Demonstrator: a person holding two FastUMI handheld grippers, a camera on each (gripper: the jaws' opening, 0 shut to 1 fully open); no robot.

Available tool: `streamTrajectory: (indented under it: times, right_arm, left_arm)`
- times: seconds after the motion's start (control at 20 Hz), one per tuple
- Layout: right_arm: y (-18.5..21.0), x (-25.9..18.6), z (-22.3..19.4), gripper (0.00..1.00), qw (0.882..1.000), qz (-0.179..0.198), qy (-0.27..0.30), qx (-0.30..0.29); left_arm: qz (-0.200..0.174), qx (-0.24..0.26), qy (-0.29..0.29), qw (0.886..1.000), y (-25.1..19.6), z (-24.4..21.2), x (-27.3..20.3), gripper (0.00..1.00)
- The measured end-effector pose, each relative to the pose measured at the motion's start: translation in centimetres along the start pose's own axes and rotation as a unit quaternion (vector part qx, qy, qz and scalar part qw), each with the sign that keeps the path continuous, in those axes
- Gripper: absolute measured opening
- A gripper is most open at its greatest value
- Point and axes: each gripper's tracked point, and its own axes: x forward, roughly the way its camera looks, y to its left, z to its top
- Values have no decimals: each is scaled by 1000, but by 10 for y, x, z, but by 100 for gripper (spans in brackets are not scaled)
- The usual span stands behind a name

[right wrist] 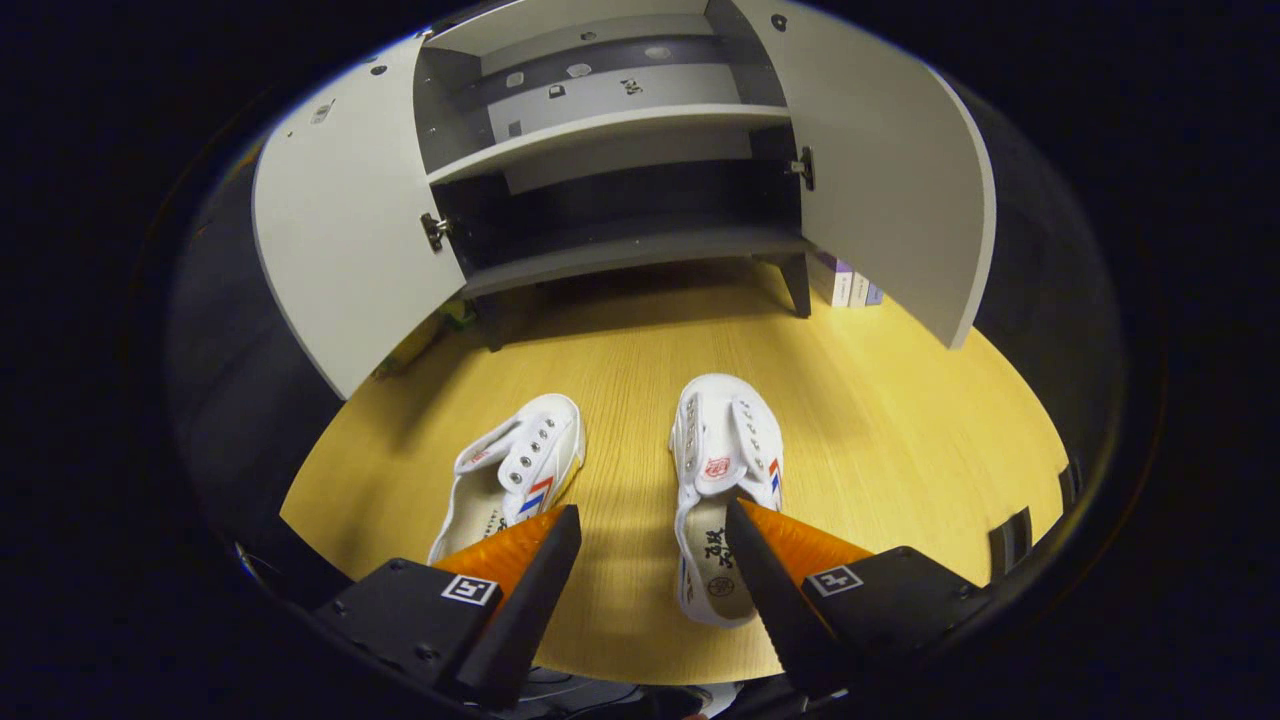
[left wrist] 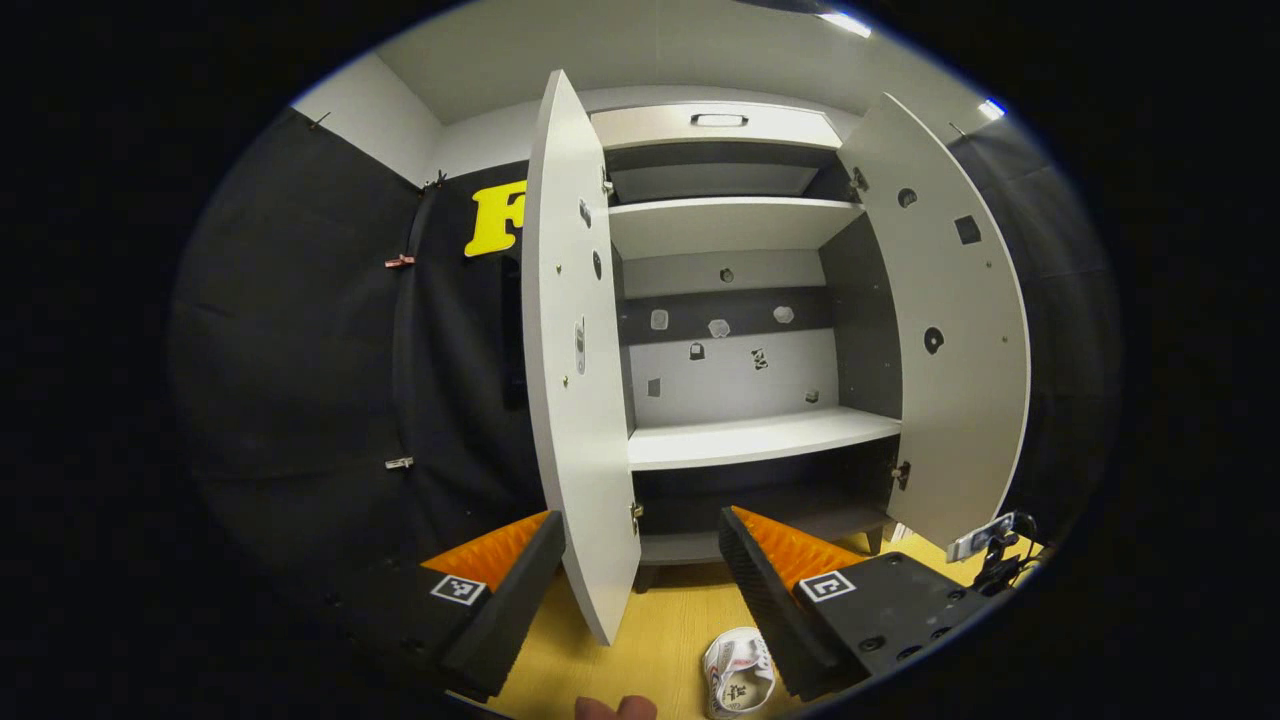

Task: Grab one shoe with the right hand and put it into the shoe cabinet, grab the other shoe with the left hand and put it into the shoe cabinet; then close the right door with the right hand and the left door with the left hand.

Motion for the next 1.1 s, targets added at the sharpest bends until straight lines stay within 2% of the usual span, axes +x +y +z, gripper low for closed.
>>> streamTrajectory:
  times: [0.05,0.25,0.3,0.45,0.5,0.55,0.6,0.7,0.8,0.85,1.1]
  right_arm:
    - [-2,10,-6,96,1000,-5,3,0]
    - [-15,41,-10,71,999,-36,-10,0]
    - [-14,49,-8,61,999,-36,-13,4]
    - [-19,70,-1,59,998,-49,-33,6]
    - [-22,70,2,47,998,-57,-36,6]
    - [-28,76,5,41,997,-66,-47,9]
    - [-32,84,8,41,996,-75,-51,8]
    - [-33,82,10,24,995,-76,-68,4]
    - [-31,88,3,23,995,-64,-71,-3]
    - [-31,90,12,8,995,-57,-77,-3]
    - [-36,77,23,8,997,-32,-73,11]
  left_arm:
    - [1,-1,3,1000,1,-3,0,97]
    - [5,3,14,1000,8,-17,2,97]
    - [6,3,17,1000,10,-20,2,97]
    - [11,-1,28,1000,14,-31,4,97]
    - [13,-1,32,999,16,-35,4,98]
    - [15,1,33,999,17,-37,4,97]
    - [16,2,35,999,18,-39,5,97]
    - [19,6,37,999,20,-41,7,98]
    - [21,9,41,999,20,-45,9,97]
    - [21,9,43,999,19,-46,11,97]
    - [18,22,44,999,12,-46,16,97]
